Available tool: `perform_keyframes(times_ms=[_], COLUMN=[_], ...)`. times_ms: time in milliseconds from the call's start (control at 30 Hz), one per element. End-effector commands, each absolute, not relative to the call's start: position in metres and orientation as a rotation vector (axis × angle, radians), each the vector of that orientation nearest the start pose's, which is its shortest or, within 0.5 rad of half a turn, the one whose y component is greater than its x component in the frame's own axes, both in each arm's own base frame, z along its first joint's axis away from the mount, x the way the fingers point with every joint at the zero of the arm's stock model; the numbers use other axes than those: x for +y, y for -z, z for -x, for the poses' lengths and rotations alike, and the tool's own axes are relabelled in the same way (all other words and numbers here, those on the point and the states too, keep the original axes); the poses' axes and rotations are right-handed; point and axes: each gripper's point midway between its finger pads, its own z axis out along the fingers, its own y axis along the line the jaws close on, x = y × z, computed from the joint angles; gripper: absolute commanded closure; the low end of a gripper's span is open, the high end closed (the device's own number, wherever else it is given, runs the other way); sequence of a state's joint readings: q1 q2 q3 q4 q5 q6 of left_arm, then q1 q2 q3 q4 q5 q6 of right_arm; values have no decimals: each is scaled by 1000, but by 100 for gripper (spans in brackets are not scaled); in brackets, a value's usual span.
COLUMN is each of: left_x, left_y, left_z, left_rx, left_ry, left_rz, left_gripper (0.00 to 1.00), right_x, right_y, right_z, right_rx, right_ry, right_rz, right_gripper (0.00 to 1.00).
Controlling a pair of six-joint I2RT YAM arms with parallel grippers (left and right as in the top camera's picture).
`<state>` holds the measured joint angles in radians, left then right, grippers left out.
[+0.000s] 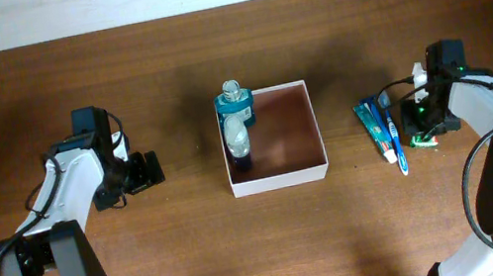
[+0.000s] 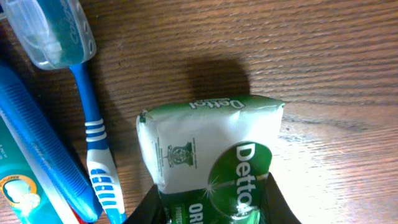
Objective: Pack container
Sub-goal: 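Lower the right gripper onto the green Dettol soap bar and grasp it, then carry the Dettol soap over the box and lower it inside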
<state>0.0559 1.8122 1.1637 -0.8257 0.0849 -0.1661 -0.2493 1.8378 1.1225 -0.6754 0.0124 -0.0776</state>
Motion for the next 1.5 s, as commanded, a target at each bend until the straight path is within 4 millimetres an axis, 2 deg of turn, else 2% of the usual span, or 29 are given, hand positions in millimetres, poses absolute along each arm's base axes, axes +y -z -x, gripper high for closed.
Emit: perform_keyframes(times_ms=[0, 300, 400, 533, 700, 933, 1133, 1233, 1367, 1467], left_x=[6, 6, 6, 6, 6, 6, 6, 6, 6, 6], left_y=[-23, -23, -23, -23, -23, -23, -23, -23, -23, -23], left_z=[-337, -337, -337, -337, -337, -337, -337, -337, -337, -337], left_rx=[3038, 3038, 3038, 3038, 3038, 3038, 3038, 3038, 3038, 3038], left_ry=[131, 131, 131, 131, 131, 131, 131, 131, 131, 131], left_rz=[335, 336, 336, 336, 336, 336, 336, 336, 336, 336], left_gripper=[0, 1, 1, 1, 1, 1, 1, 1, 1, 1], right_x=[-87, -84, -78, -69, -48, 3, 66, 99, 150, 172], right_y=[-5, -70, -80, -91, -111, -158, -202, -210, -209, -201], right_z=[-340, -362, -365, -367, -369, -366, -353, -347, -340, -343], right_rx=[2997, 2887, 2860, 2836, 2792, 2666, 2547, 2526, 2509, 2507], right_ry=[19, 27, 29, 26, 17, -43, -216, -286, -353, -349], right_rz=[-282, -274, -246, -209, -129, -68, -63, -17, 139, 156], right_gripper=[87, 87, 88, 96, 96, 96, 95, 95, 94, 93])
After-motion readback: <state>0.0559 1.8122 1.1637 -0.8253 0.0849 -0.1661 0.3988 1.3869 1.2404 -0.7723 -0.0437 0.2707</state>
